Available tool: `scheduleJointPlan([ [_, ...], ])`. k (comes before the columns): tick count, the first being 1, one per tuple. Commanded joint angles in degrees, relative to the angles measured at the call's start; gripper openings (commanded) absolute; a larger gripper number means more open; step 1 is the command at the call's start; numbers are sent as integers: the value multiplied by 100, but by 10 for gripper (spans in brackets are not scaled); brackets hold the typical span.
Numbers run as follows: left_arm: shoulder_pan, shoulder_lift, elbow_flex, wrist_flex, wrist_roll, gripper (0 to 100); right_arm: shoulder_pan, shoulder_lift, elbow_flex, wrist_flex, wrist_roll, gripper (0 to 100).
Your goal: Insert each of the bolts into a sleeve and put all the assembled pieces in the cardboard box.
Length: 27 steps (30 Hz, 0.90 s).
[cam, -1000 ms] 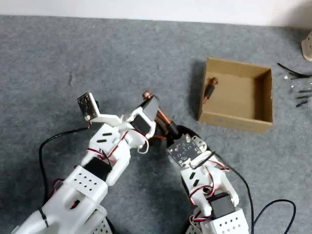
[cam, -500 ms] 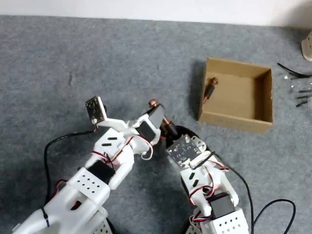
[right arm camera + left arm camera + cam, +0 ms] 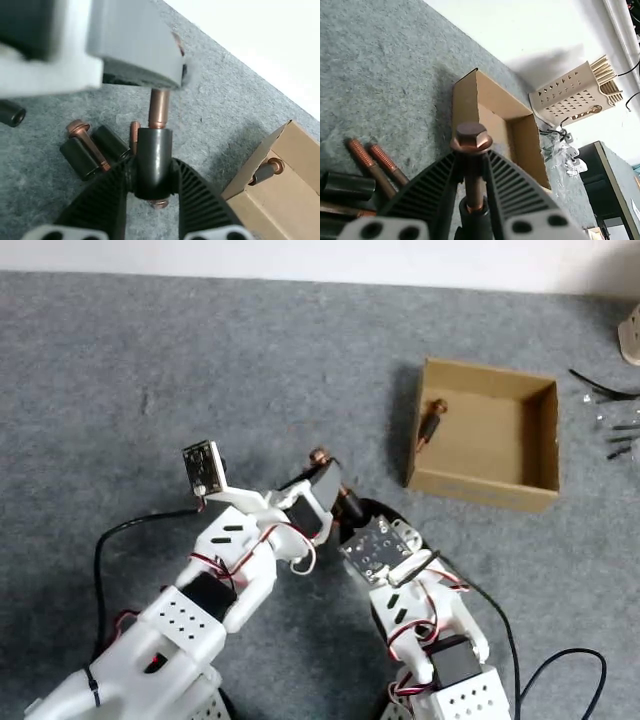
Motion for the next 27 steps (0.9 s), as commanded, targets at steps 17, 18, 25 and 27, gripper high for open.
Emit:
scheduleJointPlan([
  [17, -127, -127, -242, 800, -88, 235, 198, -101, 532, -171, -18, 5],
  [18, -136, -127, -251, 800, -88, 235, 198, -101, 532, -171, -18, 5],
  [25, -145, -127, -251, 791, -88, 235, 189, -101, 532, -189, -62, 5],
  [27, -145, -127, -251, 782, -88, 235, 189, -101, 532, -259, -70, 5],
])
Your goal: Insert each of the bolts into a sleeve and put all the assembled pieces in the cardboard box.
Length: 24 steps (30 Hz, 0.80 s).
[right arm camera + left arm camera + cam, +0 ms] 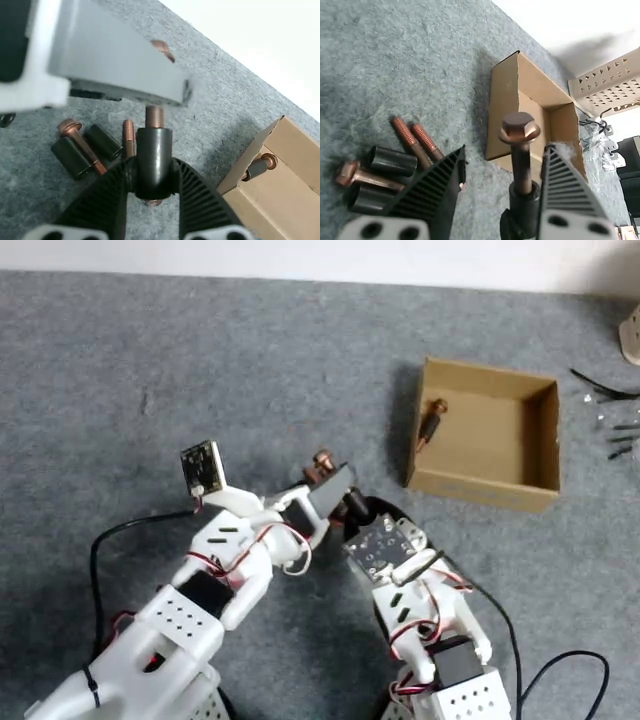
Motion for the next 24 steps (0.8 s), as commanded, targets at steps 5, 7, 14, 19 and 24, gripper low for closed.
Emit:
scheduleJointPlan([
  [5, -13, -136, -277, 0, -44, 235, 75, -101, 532, -295, -237, 5],
  [7, -13, -207, -277, 0, -44, 235, 75, -101, 532, -338, -316, 5],
  [14, -189, -1499, 13, 255, -44, 235, 365, -101, 532, -523, -580, 5],
  [19, -391, -2809, 321, 659, -44, 235, 382, -101, 532, -541, -580, 5],
  [24, -391, -3793, 664, 976, -53, 235, 470, -101, 532, -549, -589, 5],
])
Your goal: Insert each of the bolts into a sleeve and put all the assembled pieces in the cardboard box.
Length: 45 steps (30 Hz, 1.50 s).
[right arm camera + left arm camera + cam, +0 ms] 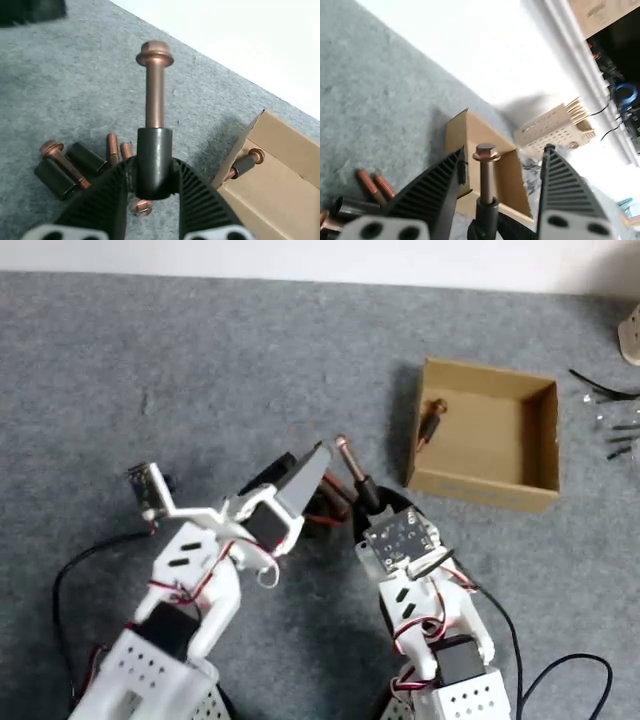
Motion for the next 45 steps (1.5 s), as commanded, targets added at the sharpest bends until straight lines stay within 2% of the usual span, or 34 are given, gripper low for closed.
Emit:
scheduleJointPlan([
  [1, -57, -620, 145, 62, -79, 235, 207, -110, 532, -251, -97, 5],
  [5, -207, -681, 365, 44, -510, 234, 479, -110, 532, -409, -220, 5],
  [9, -585, -541, 620, 44, -527, 234, 840, -110, 532, -673, -457, 5],
  [13, -796, -295, 971, 35, -527, 234, 1481, -84, 532, -1393, -501, 5],
  [18, -796, -127, 998, 35, -519, 234, 1648, -75, 532, -1912, -554, 5],
  [22, -796, -127, 998, 35, -527, 234, 2000, -75, 514, -2809, -580, 5],
  [29, -787, -127, 998, 35, -527, 234, 2264, -48, -690, -2527, -633, 5],
  [34, -769, -127, 998, 35, -527, 234, 2316, 224, 31, -2580, -791, 5],
  [38, -769, -127, 998, 35, -527, 234, 2316, 312, 418, -3134, -765, 6],
  [42, -769, -127, 998, 35, -527, 234, 2088, 1007, 796, -3582, -53, 8],
  [45, -769, -119, 1007, 35, -536, 234, 2088, 1982, 171, -3697, 18, 8],
])
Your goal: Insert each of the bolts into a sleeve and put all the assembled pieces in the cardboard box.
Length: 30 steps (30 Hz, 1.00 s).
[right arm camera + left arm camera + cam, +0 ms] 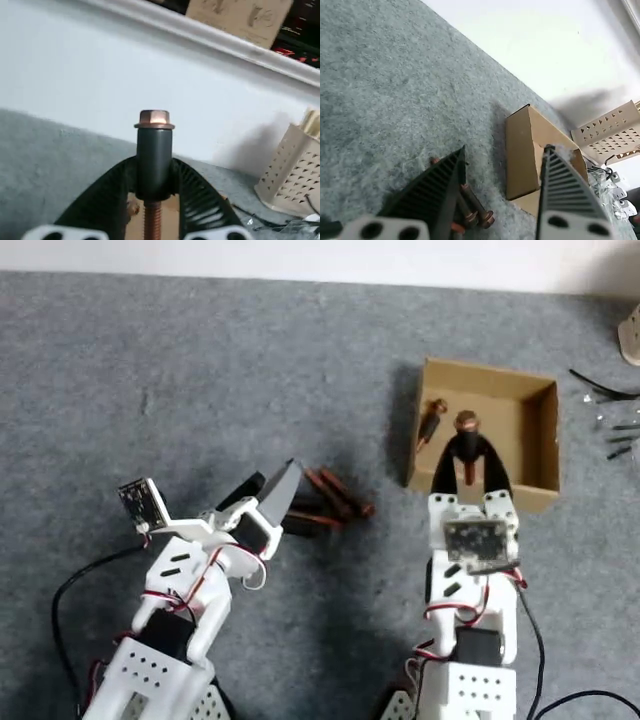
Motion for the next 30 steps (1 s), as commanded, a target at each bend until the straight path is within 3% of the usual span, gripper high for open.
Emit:
scheduleJointPlan([
  [1, -48, 31, -22, -18, -35, 234, -57, 1165, -171, -295, 149, 8],
  [5, -57, 31, -22, -9, -35, 234, -40, 3398, -1912, -233, -237, 8],
  [10, -48, 31, 66, -18, -290, 234, 154, 6343, -4462, 585, -1037, 5],
  [15, -40, 31, 75, -26, -290, 234, 303, 8391, -6492, 1481, -1960, 6],
  [21, -40, 31, 127, -185, -299, 234, 303, 9499, -7591, 2255, -3086, 15],
  [30, -40, 31, 136, -255, -290, 234, 303, 9534, -7556, 2677, -2804, 250],
])
